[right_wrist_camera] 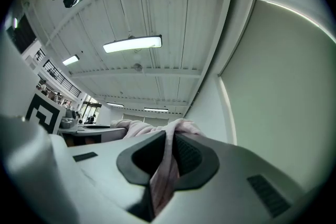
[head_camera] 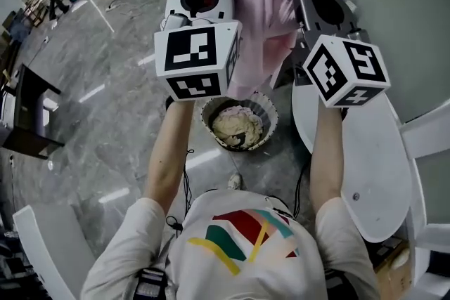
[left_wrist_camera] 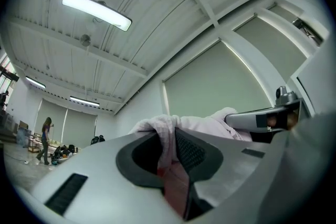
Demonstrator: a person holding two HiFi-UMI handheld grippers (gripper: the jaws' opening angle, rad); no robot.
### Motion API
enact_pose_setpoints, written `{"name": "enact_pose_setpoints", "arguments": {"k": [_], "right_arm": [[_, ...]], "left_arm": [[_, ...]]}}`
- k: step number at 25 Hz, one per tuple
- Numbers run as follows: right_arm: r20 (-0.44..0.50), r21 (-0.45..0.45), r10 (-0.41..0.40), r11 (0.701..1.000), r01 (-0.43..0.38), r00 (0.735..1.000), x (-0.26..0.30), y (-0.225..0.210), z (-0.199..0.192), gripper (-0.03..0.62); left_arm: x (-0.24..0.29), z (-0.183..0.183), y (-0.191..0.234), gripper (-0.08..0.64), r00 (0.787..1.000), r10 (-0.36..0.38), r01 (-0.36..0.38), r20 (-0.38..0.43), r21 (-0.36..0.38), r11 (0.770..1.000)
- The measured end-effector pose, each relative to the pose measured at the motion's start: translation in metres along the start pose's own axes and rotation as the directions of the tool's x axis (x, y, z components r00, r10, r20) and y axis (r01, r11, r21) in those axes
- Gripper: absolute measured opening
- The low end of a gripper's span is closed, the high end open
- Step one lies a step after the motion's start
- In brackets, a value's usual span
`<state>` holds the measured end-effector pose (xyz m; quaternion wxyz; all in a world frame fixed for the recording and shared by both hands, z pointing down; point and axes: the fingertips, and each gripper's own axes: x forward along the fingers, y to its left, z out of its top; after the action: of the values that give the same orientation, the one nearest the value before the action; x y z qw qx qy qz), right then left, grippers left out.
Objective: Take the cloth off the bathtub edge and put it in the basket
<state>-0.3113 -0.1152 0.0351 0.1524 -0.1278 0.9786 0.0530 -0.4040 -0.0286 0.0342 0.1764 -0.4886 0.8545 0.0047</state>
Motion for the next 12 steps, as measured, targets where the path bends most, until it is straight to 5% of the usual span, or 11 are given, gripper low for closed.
{"name": "enact_pose_setpoints", "arguments": {"k": [12], "right_arm": [[-0.033, 0.023, 0.117, 0.993, -0.116, 0.993, 0.023, 0.025, -0.033, 0.049]], "left_arm": [[-0.015, -0.035, 0.031, 0.078, 0.989, 0.135, -0.136, -0.062, -0.019, 0.990]]}}
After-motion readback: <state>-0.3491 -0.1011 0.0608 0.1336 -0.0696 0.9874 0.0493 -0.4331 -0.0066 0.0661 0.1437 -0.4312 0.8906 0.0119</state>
